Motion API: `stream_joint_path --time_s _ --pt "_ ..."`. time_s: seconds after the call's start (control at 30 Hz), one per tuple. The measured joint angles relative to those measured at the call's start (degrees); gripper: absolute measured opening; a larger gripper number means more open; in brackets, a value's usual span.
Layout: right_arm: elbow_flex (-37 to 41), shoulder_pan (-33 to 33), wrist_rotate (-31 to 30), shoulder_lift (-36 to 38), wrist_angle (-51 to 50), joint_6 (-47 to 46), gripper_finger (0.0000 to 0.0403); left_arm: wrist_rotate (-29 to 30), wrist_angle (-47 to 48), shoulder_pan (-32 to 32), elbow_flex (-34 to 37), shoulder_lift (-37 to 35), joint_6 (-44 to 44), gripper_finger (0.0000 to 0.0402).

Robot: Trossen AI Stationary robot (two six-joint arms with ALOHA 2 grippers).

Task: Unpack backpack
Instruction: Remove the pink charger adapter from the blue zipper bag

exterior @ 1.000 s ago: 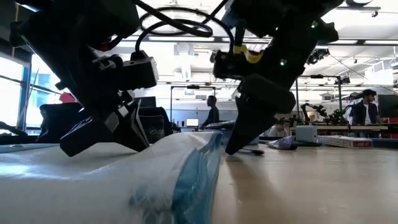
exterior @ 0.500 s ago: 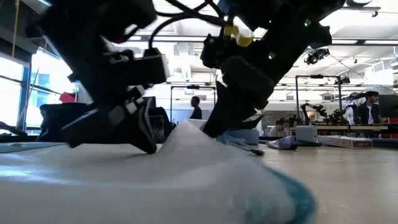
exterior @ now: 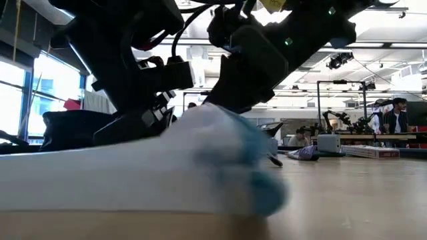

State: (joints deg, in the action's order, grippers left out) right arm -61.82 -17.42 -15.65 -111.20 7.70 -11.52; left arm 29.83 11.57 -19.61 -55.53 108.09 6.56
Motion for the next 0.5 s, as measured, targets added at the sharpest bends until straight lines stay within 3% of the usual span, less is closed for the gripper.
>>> stream_joint_path --time_s 0.2,0.5 --pt "0.1 1.5 0.2 0.0 -7.0 -2.8 0.0209 0.7 0.1 -0.9 0.0 0.1 -2.2 0.0" --pt "1.8 4.6 2.2 -1.8 -2.3 -1.7 0.0209 1.0 -1.2 -0.8 0.1 0.1 -4.1 0.0"
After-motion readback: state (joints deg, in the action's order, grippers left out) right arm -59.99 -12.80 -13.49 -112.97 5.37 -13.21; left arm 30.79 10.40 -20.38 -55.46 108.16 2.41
